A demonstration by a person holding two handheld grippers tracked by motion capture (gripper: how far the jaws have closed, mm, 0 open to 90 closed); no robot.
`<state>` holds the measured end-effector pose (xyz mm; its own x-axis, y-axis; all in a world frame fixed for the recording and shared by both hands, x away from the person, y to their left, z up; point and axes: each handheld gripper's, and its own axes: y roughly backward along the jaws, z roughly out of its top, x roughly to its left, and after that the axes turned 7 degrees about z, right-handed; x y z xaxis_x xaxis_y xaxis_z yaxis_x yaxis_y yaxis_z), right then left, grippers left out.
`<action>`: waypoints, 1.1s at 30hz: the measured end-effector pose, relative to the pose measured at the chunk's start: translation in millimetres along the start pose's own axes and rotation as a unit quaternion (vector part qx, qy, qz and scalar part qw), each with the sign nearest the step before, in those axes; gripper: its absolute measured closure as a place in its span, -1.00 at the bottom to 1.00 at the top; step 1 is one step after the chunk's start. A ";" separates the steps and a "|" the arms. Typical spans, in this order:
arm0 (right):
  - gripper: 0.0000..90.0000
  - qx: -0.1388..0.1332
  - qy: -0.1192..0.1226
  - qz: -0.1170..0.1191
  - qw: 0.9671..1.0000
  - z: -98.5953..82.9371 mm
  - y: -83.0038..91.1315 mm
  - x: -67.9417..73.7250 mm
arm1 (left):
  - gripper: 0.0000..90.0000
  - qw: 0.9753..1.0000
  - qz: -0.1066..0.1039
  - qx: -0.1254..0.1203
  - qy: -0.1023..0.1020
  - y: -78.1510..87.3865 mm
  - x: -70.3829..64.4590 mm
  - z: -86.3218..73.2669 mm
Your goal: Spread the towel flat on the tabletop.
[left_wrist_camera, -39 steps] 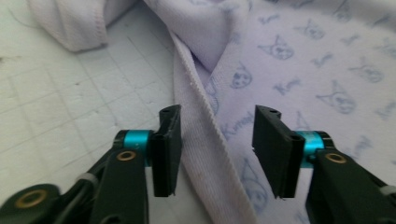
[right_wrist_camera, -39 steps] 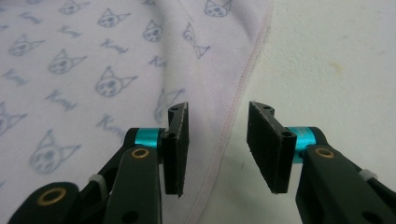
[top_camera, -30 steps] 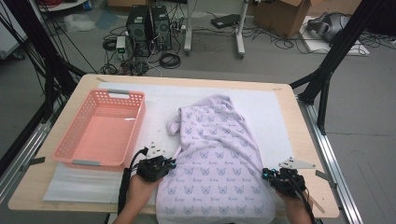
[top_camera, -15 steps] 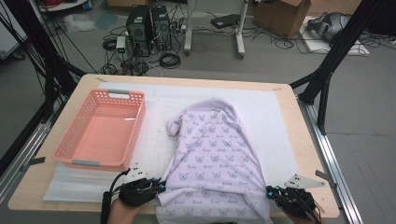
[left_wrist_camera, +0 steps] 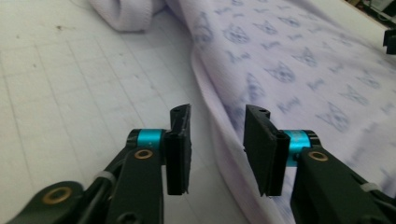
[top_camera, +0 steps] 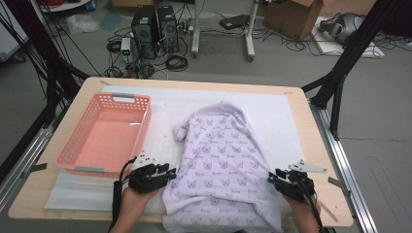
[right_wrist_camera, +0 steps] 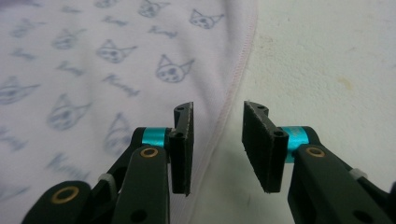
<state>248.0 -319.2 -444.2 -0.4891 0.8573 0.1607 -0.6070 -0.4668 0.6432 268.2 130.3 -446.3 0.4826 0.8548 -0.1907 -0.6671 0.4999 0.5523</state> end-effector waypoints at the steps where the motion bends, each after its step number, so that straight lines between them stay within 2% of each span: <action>1: 0.51 0.009 0.003 -0.006 1.000 1.1 -5.8 -0.7 | 0.43 1.000 0.003 0.004 0.000 -3.5 1.0 2.9; 2: 0.68 0.002 0.006 -0.011 1.000 1.7 -7.5 -0.3 | 0.44 1.000 0.004 0.006 0.000 -6.9 0.7 5.5; 3: 0.92 0.007 0.011 -0.002 1.000 2.7 -7.9 -0.1 | 0.44 1.000 0.006 0.009 -0.003 -10.0 0.1 7.7; 4: 0.95 0.010 0.020 0.003 1.000 3.2 -7.7 0.9 | 0.44 1.000 0.008 0.013 -0.005 -12.8 -0.9 9.6; 5: 0.96 0.019 0.029 -0.005 0.999 3.6 -6.4 3.2 | 0.44 1.000 0.009 0.013 -0.006 -14.5 -1.2 10.9; 8: 0.97 0.035 0.038 -0.012 0.999 -1.5 5.8 3.6 | 0.42 1.000 0.011 0.017 -0.003 -18.4 -1.7 13.8; 13: 0.97 0.054 0.043 -0.022 0.997 -24.7 40.5 1.1 | 0.33 1.000 0.006 0.021 0.000 -21.3 -2.8 13.5; 16: 0.93 0.044 0.039 -0.015 0.998 -30.8 51.4 -3.0 | 0.28 1.000 0.003 0.021 -0.002 -25.4 -4.7 14.7; 17: 0.85 0.036 0.031 -0.006 0.999 -31.0 52.1 -4.2 | 0.26 1.000 0.006 0.022 -0.003 -26.8 -5.7 15.1; 20: 0.64 0.019 0.027 -0.008 0.999 -26.3 50.7 -4.9 | 0.23 1.000 0.010 0.021 -0.010 -31.7 -8.4 16.5; 23: 0.59 0.003 0.028 -0.004 1.000 -20.1 51.0 -2.7 | 0.44 0.999 0.015 0.026 -0.036 -38.5 -11.0 18.5; 26: 0.57 -0.007 0.029 0.004 1.000 -16.0 49.9 -3.6 | 0.85 0.998 0.024 0.029 -0.049 -40.8 -13.1 18.5; 27: 0.56 -0.008 0.030 0.004 1.000 -14.8 48.8 -5.2 | 0.92 0.998 0.024 0.030 -0.054 -39.5 -13.2 18.1; 33: 0.55 -0.003 0.026 0.011 1.000 -6.6 34.1 -13.7 | 0.94 0.998 0.016 0.024 -0.058 -19.4 -10.9 5.3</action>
<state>229.8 -348.3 -429.5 -0.5339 0.8347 0.1351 -0.5999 -0.4865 0.6351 278.9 110.5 -450.6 0.5262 0.8467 -0.0792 -0.6566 0.4637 0.5949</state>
